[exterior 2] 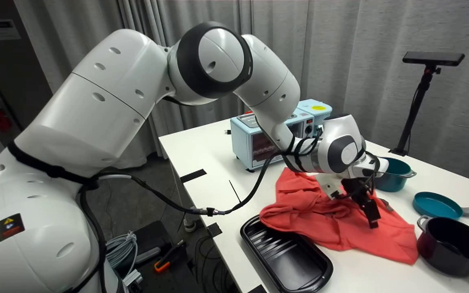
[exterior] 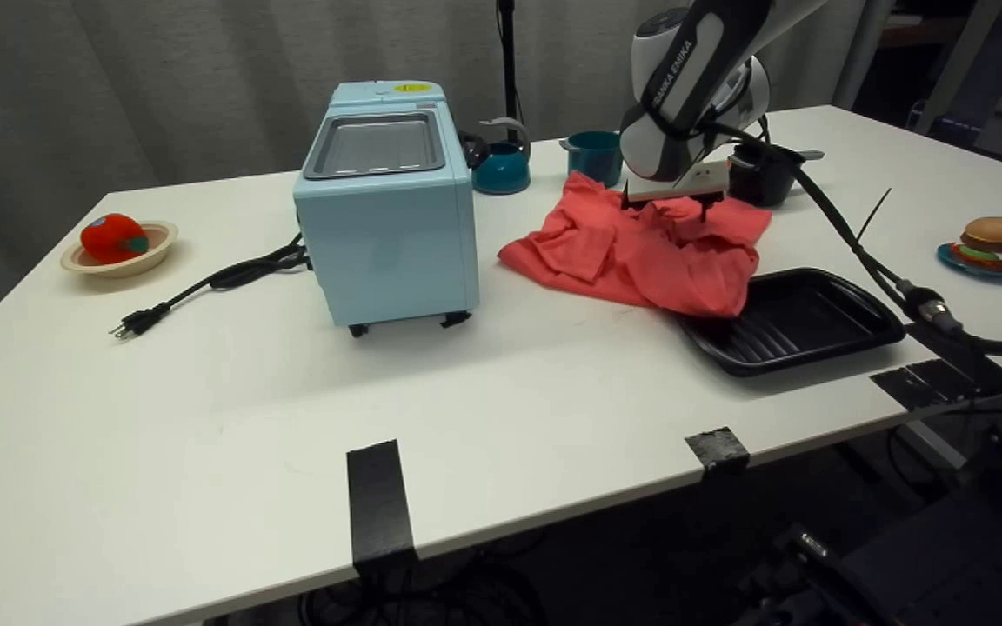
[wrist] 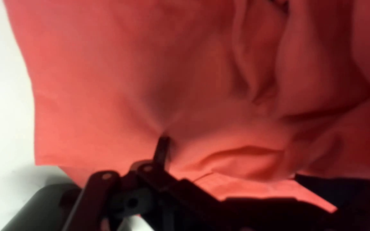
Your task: Unfold the sweatshirt
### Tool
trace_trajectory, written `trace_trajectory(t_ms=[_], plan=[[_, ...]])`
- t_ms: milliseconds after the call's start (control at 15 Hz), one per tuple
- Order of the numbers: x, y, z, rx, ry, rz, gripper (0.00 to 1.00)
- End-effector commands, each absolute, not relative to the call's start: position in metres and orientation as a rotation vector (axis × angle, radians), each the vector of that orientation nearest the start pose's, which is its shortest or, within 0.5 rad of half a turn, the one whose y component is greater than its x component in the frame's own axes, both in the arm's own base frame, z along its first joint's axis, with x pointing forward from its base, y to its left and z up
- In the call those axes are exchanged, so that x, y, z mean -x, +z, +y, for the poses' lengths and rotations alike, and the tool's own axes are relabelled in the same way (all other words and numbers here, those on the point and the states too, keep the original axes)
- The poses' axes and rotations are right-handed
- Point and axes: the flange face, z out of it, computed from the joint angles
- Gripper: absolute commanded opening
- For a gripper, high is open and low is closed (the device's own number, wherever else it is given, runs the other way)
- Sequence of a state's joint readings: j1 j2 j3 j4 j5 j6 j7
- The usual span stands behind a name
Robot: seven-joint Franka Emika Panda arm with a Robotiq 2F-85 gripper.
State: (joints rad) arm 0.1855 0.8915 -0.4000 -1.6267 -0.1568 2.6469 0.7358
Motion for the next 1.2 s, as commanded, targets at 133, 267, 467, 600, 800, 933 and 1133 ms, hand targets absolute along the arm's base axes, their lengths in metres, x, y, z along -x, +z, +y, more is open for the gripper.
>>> trace_trajectory(t_ms=[133,267,467,600,800,933,1133], plan=[[-0.720,0.197,-0.124,3.233,-0.559,1.119,1.00],[-0.726,0.221,-0.121,3.214,-0.558,1.111,1.00],[-0.732,0.253,-0.104,3.175,-0.540,1.069,1.00],[-0.735,0.267,-0.086,3.147,-0.536,1.029,1.00],[-0.736,0.271,-0.056,3.108,-0.528,0.941,1.00],[-0.734,0.264,-0.031,3.092,-0.507,0.889,1.00],[-0.723,0.248,0.014,3.039,-0.401,0.843,1.00]])
